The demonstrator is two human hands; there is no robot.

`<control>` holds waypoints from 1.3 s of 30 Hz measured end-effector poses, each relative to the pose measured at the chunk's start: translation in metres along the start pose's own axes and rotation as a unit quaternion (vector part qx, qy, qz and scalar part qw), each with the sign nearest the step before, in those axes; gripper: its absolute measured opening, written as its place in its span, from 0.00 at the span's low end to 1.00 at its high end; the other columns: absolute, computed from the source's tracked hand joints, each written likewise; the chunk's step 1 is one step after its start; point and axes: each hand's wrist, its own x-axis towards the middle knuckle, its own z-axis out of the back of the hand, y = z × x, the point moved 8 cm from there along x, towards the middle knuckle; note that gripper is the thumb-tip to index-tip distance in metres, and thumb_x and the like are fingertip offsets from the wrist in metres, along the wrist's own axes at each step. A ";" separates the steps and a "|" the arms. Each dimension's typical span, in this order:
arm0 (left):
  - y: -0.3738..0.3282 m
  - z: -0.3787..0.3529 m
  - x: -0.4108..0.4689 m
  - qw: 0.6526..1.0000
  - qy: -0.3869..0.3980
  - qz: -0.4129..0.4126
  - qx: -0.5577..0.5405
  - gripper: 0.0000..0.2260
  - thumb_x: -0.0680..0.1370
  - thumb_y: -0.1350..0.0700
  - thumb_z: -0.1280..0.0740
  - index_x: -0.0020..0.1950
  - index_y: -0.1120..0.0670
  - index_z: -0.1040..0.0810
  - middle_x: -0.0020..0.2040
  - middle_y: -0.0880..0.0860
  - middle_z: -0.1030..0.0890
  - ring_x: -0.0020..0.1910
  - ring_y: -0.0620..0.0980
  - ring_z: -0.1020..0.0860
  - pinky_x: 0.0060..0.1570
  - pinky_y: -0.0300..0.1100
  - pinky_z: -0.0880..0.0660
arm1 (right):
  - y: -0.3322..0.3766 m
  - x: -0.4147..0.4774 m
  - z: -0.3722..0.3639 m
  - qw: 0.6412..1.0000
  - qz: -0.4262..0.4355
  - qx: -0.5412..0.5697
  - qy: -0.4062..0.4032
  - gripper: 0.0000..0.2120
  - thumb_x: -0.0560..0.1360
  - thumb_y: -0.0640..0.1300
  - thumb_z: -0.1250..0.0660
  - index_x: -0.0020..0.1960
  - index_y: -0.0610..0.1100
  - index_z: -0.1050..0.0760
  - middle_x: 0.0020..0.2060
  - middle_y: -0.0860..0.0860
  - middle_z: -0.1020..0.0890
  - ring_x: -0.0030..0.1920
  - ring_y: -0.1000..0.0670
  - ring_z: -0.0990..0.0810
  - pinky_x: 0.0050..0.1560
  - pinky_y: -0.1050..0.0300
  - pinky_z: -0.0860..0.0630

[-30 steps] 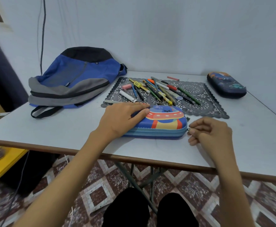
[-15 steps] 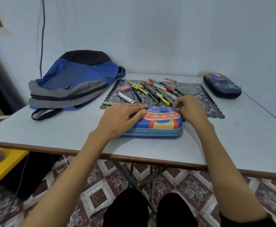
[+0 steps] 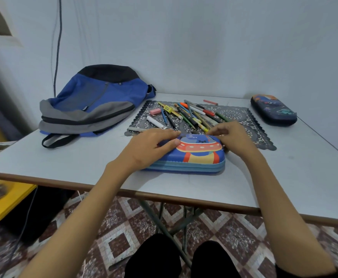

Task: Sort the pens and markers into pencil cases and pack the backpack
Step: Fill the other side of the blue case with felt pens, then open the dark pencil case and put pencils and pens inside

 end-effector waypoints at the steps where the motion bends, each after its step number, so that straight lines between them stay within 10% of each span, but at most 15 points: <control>1: 0.005 0.006 -0.002 0.998 -0.027 0.011 -0.058 0.22 0.79 0.40 0.42 0.69 0.46 0.25 0.66 0.46 0.22 0.62 0.45 0.26 0.58 0.41 0.30 | -0.005 -0.007 0.002 0.999 -0.020 0.021 -0.021 0.09 0.76 0.31 0.35 0.47 0.42 0.18 0.43 0.45 0.16 0.37 0.45 0.19 0.26 0.60 0.28; 5: 0.051 0.033 -0.019 0.964 -0.145 0.126 -0.184 0.12 0.79 0.52 0.32 0.61 0.49 0.19 0.58 0.49 0.19 0.58 0.46 0.22 0.60 0.43 0.26 | -0.016 -0.045 0.010 0.983 -0.073 0.147 -0.078 0.05 0.78 0.39 0.35 0.52 0.41 0.21 0.44 0.43 0.17 0.35 0.49 0.19 0.28 0.59 0.23; 13: 0.090 0.015 -0.044 0.888 -0.077 0.277 -0.358 0.05 0.78 0.54 0.32 0.52 0.52 0.19 0.47 0.52 0.15 0.44 0.46 0.18 0.40 0.33 0.21 | -0.011 -0.080 0.006 0.962 -0.087 0.255 -0.051 0.10 0.73 0.47 0.29 0.51 0.42 0.18 0.40 0.47 0.14 0.39 0.49 0.15 0.37 0.57 0.18; 30: 0.150 0.074 -0.113 0.859 -0.208 0.360 -0.300 0.02 0.76 0.53 0.29 0.43 0.49 0.18 0.38 0.47 0.15 0.42 0.45 0.19 0.38 0.36 0.23 | 0.048 -0.083 -0.075 0.930 -0.083 0.353 0.059 0.14 0.68 0.42 0.24 0.51 0.39 0.20 0.43 0.43 0.15 0.39 0.47 0.14 0.34 0.58 0.19; 39: 0.221 0.126 -0.181 0.794 -0.311 0.455 -0.257 0.17 0.75 0.49 0.27 0.57 0.59 0.18 0.53 0.57 0.17 0.56 0.54 0.20 0.51 0.47 0.21 | 0.108 -0.064 -0.166 0.939 -0.055 0.327 0.087 0.20 0.63 0.47 0.20 0.50 0.41 0.21 0.43 0.43 0.17 0.42 0.46 0.15 0.44 0.45 0.17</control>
